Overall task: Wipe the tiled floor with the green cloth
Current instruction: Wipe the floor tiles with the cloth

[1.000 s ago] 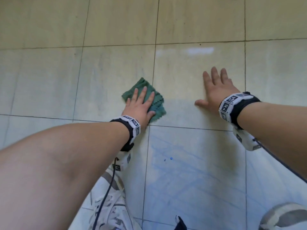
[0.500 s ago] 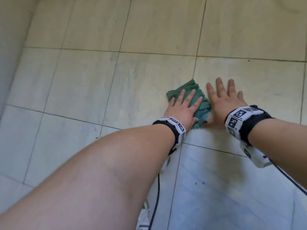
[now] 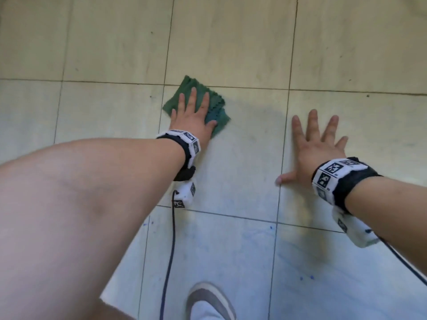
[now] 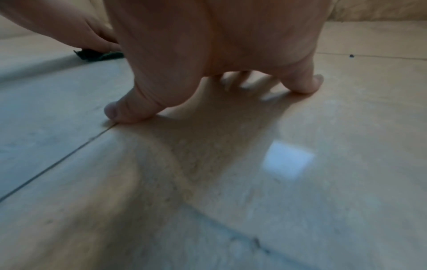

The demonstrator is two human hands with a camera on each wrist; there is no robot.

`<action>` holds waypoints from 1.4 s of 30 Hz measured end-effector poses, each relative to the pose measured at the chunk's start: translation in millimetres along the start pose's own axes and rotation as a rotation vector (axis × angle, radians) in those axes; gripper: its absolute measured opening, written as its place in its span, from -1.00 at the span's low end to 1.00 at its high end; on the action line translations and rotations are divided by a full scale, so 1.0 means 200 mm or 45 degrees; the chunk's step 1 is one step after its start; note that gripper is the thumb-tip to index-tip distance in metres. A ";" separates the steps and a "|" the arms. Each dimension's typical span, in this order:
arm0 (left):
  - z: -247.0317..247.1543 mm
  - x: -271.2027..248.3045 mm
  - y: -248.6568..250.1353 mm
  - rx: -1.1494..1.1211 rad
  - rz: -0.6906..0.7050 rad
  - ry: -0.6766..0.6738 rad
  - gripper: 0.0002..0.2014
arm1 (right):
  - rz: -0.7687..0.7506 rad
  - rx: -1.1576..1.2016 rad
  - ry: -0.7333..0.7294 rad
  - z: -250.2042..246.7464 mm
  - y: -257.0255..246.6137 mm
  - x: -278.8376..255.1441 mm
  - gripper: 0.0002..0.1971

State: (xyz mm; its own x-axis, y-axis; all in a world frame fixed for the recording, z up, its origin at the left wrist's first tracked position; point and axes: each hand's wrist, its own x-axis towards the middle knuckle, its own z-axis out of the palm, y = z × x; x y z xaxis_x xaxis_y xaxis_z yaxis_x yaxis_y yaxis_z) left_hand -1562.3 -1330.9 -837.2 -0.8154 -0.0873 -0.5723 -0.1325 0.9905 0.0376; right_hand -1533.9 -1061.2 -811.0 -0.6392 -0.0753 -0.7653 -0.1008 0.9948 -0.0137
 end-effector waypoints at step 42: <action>0.33 -0.51 -0.09 -0.182 -0.444 -0.001 -0.28 | -0.141 -0.083 0.038 -0.01 -0.04 0.03 0.55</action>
State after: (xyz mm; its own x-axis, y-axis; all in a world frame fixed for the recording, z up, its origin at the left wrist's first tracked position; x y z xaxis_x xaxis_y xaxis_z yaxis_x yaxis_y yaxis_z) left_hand -1439.0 -1332.9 -832.9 -0.7070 -0.4164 -0.5716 -0.4794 0.8764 -0.0456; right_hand -1537.7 -1070.2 -814.1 -0.6435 -0.1871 -0.7422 -0.2204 0.9739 -0.0544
